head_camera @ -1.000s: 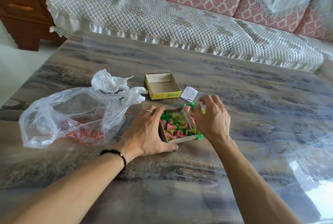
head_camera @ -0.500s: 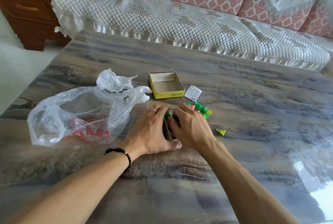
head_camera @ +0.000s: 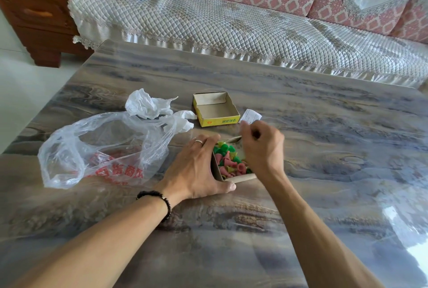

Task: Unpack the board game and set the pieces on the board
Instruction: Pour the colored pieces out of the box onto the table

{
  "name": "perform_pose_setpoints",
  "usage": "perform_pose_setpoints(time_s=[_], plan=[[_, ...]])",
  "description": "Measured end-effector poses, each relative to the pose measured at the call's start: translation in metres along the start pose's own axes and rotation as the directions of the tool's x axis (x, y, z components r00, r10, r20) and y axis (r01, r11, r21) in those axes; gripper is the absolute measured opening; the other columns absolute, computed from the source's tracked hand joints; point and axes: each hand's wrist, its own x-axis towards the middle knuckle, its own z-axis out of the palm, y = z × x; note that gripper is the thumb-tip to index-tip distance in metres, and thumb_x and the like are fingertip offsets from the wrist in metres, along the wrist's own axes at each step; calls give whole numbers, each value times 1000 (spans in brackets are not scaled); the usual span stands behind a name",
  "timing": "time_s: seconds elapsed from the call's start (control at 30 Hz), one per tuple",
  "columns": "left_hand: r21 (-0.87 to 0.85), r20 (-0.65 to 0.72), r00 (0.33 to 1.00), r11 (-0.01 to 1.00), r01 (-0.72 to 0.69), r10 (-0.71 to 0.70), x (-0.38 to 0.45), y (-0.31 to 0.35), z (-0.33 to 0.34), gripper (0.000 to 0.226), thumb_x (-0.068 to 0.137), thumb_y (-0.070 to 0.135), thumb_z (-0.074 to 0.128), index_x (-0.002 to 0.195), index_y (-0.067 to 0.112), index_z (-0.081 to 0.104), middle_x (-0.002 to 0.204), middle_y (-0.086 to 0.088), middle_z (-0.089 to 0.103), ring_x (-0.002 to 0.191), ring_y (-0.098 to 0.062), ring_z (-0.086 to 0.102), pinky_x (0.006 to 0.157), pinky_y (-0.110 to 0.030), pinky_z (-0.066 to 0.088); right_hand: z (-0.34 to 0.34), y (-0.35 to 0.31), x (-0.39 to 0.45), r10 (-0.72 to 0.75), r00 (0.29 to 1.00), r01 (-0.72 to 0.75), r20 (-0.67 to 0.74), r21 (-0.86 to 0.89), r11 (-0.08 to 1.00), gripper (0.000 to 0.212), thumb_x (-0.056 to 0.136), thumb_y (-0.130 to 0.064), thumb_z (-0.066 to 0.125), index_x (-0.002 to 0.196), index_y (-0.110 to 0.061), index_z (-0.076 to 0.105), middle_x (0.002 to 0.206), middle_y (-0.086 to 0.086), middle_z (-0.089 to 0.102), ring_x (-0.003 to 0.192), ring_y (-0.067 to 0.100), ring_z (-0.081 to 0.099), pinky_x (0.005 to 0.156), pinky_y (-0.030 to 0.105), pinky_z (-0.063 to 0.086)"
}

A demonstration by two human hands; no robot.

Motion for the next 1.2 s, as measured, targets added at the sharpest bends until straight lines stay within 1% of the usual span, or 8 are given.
perform_pose_setpoints(time_s=[0.13,0.33,0.47,0.57,0.77,0.87,1.0,1.2], plan=[[1,-11,1000,1000,-8,8,1,-2,1,114,55,75,74,144,19,29,138,-3,41,124,-20,42,103,-33,39,-21,21,17,147,977,-152,-157,-20,988,48,91,-25,57,54,0,40,46,2,36,45,10,25,45,27,25],[81,-95,995,997,22,-14,1,-3,3,120,46,84,70,141,20,34,132,-2,42,120,-20,35,109,-35,28,-14,57,0,126,991,-112,35,-267,957,43,90,-29,58,56,-11,39,52,0,43,51,22,40,51,32,28],[164,-122,991,984,70,-50,0,-1,3,123,43,91,62,140,21,37,130,-2,44,118,-22,39,110,-44,28,-12,53,2,151,986,-127,64,-286,950,40,94,-30,48,61,-7,49,67,2,52,68,25,48,60,33,32],[165,-119,990,982,91,-71,0,-1,4,126,42,95,57,142,21,35,134,-4,43,123,-25,41,113,-50,24,-12,36,-1,16,998,3,58,-325,946,29,93,-26,45,72,-10,56,78,-1,58,78,21,50,68,37,40],[137,-89,994,988,72,-61,-1,-3,2,116,44,88,53,137,22,37,131,-4,44,122,-23,41,111,-50,23,2,3,-19,-272,843,449,464,-326,832,30,96,-30,37,79,-14,54,86,2,58,79,23,52,70,38,42],[107,-21,998,992,61,-59,-1,-2,-6,108,50,77,61,140,23,32,132,-5,43,122,-23,40,111,-46,23,5,3,-20,-224,841,452,493,-411,791,31,97,-36,36,91,-16,59,99,2,61,89,25,54,76,38,37],[72,31,999,997,34,-36,-7,-5,-14,107,56,68,69,144,23,29,135,-4,41,122,-22,36,108,-39,27,3,-6,-21,-219,816,469,535,-391,792,31,97,-39,39,95,-14,58,101,3,60,84,28,56,67,33,30],[77,-28,1000,997,-9,12,-20,-11,-10,103,63,66,71,146,22,29,135,-2,41,122,-21,39,106,-32,31,3,-15,-22,-234,815,506,530,-456,732,37,98,-36,34,69,-16,43,71,7,58,56,27,40,56,32,28]])
